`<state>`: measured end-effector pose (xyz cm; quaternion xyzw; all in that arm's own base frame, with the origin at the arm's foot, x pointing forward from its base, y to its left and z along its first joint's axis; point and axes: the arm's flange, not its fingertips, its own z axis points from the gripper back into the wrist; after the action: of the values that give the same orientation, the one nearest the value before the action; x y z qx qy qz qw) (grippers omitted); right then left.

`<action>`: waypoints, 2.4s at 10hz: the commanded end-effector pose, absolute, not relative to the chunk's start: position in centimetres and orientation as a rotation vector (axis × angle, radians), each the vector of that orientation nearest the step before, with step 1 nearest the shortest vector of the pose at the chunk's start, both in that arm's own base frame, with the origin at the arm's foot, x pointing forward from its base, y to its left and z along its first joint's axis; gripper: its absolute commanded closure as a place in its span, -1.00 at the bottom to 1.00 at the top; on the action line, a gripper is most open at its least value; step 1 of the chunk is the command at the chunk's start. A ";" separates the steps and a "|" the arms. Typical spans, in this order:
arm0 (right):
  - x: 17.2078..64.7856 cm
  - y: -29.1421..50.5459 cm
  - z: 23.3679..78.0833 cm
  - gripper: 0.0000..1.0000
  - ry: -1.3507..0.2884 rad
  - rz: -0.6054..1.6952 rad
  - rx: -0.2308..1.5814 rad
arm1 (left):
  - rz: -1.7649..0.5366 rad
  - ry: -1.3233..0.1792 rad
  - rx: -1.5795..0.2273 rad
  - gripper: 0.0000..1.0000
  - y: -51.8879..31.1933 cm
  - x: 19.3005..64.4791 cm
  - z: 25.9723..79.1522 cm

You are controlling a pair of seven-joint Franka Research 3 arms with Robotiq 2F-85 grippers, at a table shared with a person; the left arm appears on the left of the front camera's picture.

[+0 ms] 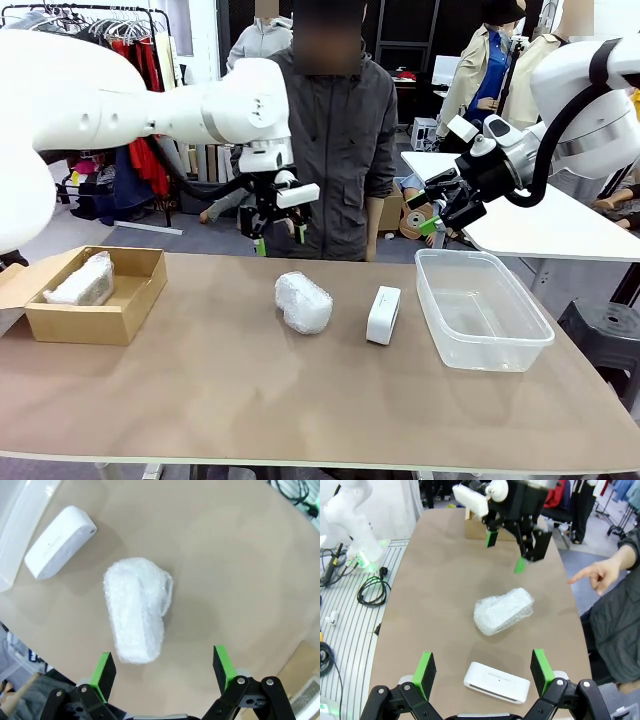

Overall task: Separate and place wrapped and unwrapped clocks.
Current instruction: Pick up the Digital clock indicated by the person.

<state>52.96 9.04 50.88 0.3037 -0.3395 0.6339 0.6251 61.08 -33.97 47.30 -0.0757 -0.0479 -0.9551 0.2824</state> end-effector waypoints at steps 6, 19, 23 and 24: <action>52.9 9.0 51.0 -1.00 -0.775 1.463 0.694 | -2.641 -0.059 0.020 -1.00 -40.1 62.1 41.3; 52.9 9.0 51.0 -1.00 -0.775 1.463 0.694 | -2.583 0.036 -0.120 -1.00 -40.7 62.4 34.3; 52.9 9.0 51.0 -1.00 -0.775 1.463 0.694 | -2.549 0.045 -0.139 0.35 -39.8 62.1 35.6; 52.9 9.0 51.0 -1.00 -0.775 1.463 0.694 | -2.522 0.048 -0.134 0.75 -39.6 61.9 36.5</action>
<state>52.97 9.04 50.87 0.3037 -0.3394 0.6339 0.6251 62.02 -39.88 34.93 -0.0445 0.0170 -0.9576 0.2840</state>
